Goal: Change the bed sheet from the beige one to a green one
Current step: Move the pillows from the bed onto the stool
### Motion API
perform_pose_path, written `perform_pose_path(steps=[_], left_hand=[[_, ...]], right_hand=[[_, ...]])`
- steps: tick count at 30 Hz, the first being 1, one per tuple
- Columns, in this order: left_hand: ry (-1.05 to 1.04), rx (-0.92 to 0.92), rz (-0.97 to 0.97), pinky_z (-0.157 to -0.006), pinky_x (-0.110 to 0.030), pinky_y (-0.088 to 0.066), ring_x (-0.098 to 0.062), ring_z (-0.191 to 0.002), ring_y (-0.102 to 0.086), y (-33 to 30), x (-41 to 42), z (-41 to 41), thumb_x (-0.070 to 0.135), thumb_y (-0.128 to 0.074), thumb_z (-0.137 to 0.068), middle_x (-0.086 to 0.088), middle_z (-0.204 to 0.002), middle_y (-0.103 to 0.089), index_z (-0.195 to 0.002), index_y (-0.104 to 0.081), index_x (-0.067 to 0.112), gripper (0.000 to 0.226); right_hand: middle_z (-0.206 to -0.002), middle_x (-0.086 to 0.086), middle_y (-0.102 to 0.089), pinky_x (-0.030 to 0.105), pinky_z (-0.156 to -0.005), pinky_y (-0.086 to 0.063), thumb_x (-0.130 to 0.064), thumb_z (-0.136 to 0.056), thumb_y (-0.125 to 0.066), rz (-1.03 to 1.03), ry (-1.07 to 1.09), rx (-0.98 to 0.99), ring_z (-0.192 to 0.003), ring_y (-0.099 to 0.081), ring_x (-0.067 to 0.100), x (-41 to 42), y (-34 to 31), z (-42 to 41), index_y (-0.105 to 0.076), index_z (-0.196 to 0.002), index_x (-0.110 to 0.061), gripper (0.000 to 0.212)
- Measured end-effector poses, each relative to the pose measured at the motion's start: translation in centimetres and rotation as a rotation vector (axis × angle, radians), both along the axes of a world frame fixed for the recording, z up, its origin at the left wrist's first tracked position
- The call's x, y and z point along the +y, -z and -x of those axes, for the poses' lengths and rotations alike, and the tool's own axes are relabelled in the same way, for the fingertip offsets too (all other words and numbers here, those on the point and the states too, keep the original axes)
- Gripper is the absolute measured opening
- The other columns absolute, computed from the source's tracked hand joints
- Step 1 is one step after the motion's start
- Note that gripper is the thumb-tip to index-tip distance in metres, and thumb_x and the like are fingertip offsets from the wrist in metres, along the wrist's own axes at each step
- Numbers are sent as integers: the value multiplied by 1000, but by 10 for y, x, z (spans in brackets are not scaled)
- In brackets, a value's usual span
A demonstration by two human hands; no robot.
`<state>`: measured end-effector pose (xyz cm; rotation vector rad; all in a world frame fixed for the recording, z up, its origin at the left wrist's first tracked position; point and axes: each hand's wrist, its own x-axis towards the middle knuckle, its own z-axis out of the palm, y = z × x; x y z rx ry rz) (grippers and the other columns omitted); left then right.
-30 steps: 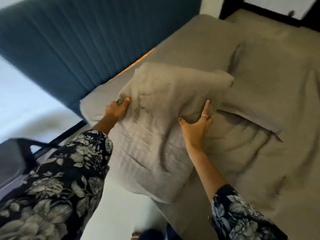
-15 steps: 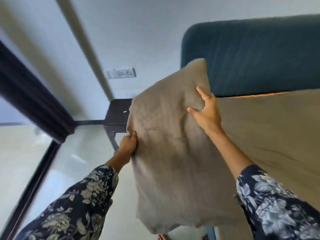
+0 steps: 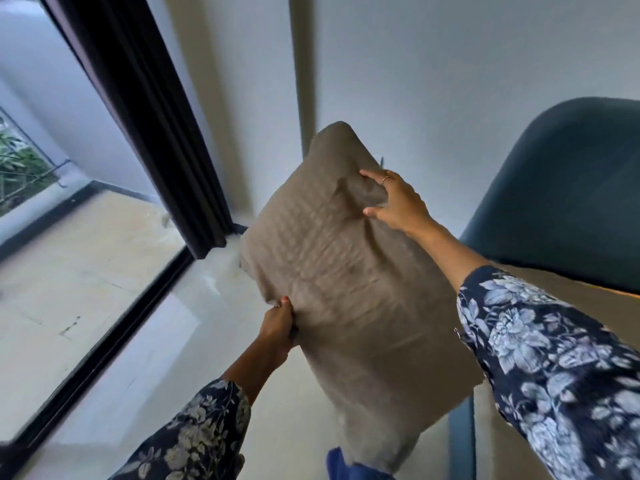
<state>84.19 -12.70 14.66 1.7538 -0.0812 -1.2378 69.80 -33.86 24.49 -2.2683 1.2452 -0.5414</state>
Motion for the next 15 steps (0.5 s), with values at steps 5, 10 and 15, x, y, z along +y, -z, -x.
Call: perform_pose_path(steps=[5,10,15], left_hand=[[-108,107,4,-55,-26,-32,-13,-61,-34,18,-67,-25,35,-30,-104,-2,-73,-35,-87,-46,16,30],[-227,200,-67,-55,-27,-36,-13,-62,-35,50,-160,-51,34,-28,-105,-1,-74,-37,-97,-46,17,26],[-364,307,-119,-64,-35,-46,-16,-70,-47,97,-242,-69,35,-30,-104,-1,-86,-48,-96,-45,18,24]], right_hand=[[-147,1,-40,38,-108,-36,-21,-75,-76,-106,-144,47,-132,-42,21,-106,36,-62,-40,-140,-41,77],[-146,-1,-43,35,-109,-35,-19,-74,-78,-189,-270,146,-133,-42,21,-215,86,-127,-43,-141,-34,77],[-144,5,-47,31,-108,-35,-13,-73,-78,-222,-363,233,-132,-44,23,-305,138,-190,-46,-140,-29,77]])
